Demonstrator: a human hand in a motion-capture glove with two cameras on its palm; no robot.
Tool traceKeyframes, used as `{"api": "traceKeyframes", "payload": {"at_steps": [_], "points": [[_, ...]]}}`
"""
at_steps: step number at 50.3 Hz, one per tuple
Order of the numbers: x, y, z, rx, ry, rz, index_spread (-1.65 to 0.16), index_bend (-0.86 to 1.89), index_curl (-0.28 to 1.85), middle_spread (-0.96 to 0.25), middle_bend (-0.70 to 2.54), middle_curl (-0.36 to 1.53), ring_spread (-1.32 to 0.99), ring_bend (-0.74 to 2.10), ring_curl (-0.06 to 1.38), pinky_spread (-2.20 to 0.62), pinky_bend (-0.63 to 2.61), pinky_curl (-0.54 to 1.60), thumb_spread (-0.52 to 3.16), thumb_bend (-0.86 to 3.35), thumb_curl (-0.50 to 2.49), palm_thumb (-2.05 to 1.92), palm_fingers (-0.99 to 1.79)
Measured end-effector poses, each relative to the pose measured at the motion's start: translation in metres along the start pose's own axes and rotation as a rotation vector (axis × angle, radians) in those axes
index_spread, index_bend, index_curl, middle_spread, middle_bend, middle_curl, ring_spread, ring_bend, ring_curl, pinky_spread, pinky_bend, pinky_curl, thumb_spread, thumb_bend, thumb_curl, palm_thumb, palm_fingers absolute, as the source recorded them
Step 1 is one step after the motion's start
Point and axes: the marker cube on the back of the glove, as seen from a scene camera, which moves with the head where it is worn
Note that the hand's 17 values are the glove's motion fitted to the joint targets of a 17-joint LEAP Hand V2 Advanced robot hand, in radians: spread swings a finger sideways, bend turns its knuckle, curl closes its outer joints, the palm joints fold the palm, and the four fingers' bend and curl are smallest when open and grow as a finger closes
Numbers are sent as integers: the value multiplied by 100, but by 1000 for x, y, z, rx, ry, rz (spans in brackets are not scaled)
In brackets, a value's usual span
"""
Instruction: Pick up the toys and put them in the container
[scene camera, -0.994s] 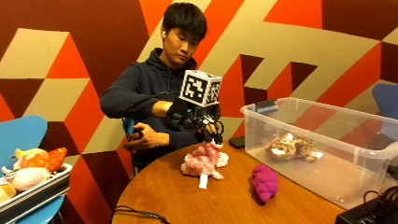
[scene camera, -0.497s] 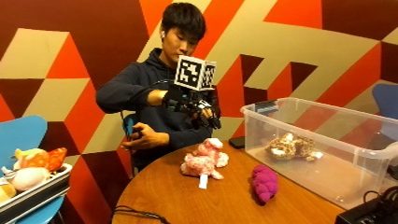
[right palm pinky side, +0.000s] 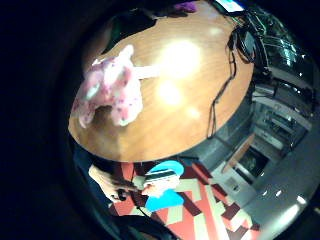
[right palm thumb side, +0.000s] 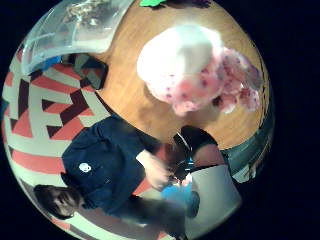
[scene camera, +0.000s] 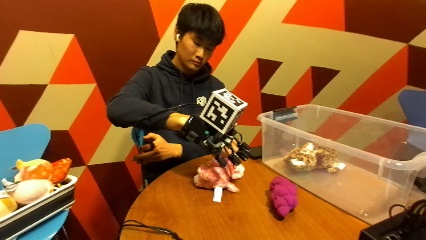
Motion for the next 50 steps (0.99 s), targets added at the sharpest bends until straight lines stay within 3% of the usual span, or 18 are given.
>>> {"api": "traceKeyframes", "payload": {"at_steps": [12,20,25,29,35,42,50], "points": [[-11,-31,44,-41,-20,-79,-22,5,19,-2,22,31,-4,22,30,1,73,39,125,-1,43,48,-17],[-10,-41,52,25,-114,-78,-25,22,22,-8,42,37,-16,50,34,-5,59,31,127,1,44,55,50],[-13,-50,55,92,-146,-71,-26,19,24,-14,47,41,-25,71,41,-15,61,32,124,6,50,66,72],[-17,-54,51,135,-135,-82,-28,24,27,-19,57,47,-31,71,43,-23,69,35,113,9,56,75,87],[-22,-54,33,188,-110,-70,-33,43,35,-25,81,58,-40,83,50,-30,67,37,97,8,65,78,120],[-25,-44,0,172,-186,-71,-37,60,46,-29,102,69,-44,100,59,-35,74,43,77,7,73,78,124],[-27,-13,-94,335,-123,-25,-39,74,58,-30,115,77,-45,111,65,-37,83,48,56,6,82,78,118]]}}
